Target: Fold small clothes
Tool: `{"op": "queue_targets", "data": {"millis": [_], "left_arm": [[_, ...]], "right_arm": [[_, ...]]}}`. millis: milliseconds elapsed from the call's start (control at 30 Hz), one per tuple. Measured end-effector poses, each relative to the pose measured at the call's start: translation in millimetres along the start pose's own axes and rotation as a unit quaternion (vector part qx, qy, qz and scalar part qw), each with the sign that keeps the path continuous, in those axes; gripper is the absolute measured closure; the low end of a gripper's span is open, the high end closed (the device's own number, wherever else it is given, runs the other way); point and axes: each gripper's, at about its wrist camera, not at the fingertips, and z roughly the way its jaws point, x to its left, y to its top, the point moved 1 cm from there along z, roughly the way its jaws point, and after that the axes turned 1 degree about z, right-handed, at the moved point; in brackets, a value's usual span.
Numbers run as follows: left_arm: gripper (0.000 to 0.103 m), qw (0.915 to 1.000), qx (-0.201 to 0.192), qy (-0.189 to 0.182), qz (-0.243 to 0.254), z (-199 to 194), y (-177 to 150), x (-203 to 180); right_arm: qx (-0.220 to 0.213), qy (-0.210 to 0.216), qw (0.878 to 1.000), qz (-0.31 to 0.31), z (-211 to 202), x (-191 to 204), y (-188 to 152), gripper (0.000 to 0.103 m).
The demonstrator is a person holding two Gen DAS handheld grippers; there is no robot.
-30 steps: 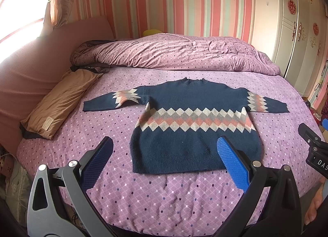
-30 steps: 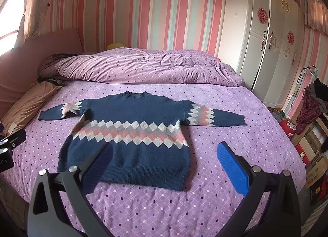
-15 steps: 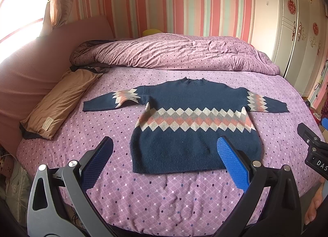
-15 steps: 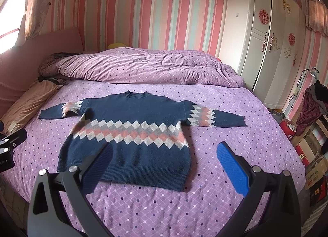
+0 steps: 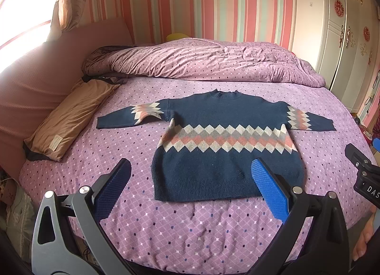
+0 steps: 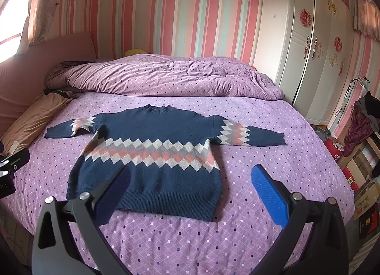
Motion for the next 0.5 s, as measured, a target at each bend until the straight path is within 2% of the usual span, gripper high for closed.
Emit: {"op": "queue_targets", "data": {"millis": [267,500], "left_arm": [[0.003,1.0000,0.000,0.002,0.000,1,-2,2],[0.003,0.9999,0.007,-0.011,-0.008,27,3,20]], "right_arm": [[-0.001,-0.001,1.000,0.000,2,0,-2,0.001],[0.003,-0.003,1.000,-0.003,15,5,-3,0.001]]}}
